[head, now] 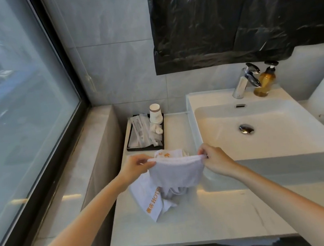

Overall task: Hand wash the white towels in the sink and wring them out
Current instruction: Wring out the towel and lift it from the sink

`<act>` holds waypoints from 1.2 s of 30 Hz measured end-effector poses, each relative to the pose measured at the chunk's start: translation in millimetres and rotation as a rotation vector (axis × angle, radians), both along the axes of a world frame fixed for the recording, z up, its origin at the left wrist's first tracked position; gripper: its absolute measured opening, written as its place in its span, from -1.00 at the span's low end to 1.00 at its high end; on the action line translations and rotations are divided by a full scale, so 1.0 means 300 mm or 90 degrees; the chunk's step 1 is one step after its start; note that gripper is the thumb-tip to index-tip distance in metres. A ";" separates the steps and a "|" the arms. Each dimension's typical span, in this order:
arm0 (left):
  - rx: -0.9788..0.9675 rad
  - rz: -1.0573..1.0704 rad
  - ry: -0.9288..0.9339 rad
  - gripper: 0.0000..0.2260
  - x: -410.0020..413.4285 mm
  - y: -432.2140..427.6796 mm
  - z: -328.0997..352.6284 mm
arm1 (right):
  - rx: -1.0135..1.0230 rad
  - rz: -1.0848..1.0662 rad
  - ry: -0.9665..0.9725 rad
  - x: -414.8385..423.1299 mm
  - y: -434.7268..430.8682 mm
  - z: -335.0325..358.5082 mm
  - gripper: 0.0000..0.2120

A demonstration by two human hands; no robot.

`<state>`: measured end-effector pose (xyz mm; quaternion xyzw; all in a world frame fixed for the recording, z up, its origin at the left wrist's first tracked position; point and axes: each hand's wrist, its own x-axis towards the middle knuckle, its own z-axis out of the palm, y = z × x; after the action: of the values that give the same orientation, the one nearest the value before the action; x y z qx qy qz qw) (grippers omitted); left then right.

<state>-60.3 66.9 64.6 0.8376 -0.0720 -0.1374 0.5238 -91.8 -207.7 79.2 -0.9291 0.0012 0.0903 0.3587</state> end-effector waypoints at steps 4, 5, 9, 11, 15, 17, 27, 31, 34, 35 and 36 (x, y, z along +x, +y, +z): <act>-0.035 0.134 0.070 -0.87 0.157 -0.027 -0.044 | -0.039 -0.006 -0.018 0.162 0.048 -0.028 -0.87; -0.030 0.150 0.075 -0.87 0.195 -0.033 -0.067 | -0.065 -0.001 -0.011 0.202 0.063 -0.053 -0.87; -0.012 0.207 0.118 -0.88 0.323 -0.065 -0.176 | -0.192 0.001 0.034 0.337 0.116 -0.160 -0.78; -0.011 0.221 0.153 -0.89 0.376 -0.078 -0.233 | -0.275 -0.005 0.041 0.380 0.136 -0.196 -0.72; 0.013 0.235 0.177 -0.92 0.451 -0.105 -0.319 | -0.384 -0.005 0.042 0.428 0.151 -0.282 -0.62; 0.036 0.234 0.170 -0.91 0.469 -0.117 -0.357 | -0.396 0.012 0.071 0.446 0.154 -0.335 -0.50; 0.132 0.299 0.003 -0.73 0.350 -0.037 -0.413 | -0.226 0.078 0.081 0.410 0.178 -0.430 -0.49; 0.225 0.274 0.147 -0.50 0.221 0.003 -0.409 | -0.195 0.155 0.133 0.332 0.194 -0.442 -0.50; 0.241 0.204 0.262 -0.22 0.154 -0.002 -0.422 | -0.182 0.159 0.196 0.320 0.193 -0.485 -0.49; 0.262 0.182 0.283 -0.14 0.143 -0.006 -0.422 | -0.170 0.150 0.200 0.320 0.193 -0.493 -0.49; 0.285 0.169 0.290 -0.11 0.137 -0.006 -0.421 | -0.159 0.140 0.199 0.321 0.195 -0.501 -0.48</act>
<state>-19.1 65.1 -61.9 0.8818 0.1881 -0.2639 0.3425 4.4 -149.4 -71.1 -0.9355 -0.0333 0.2707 0.2245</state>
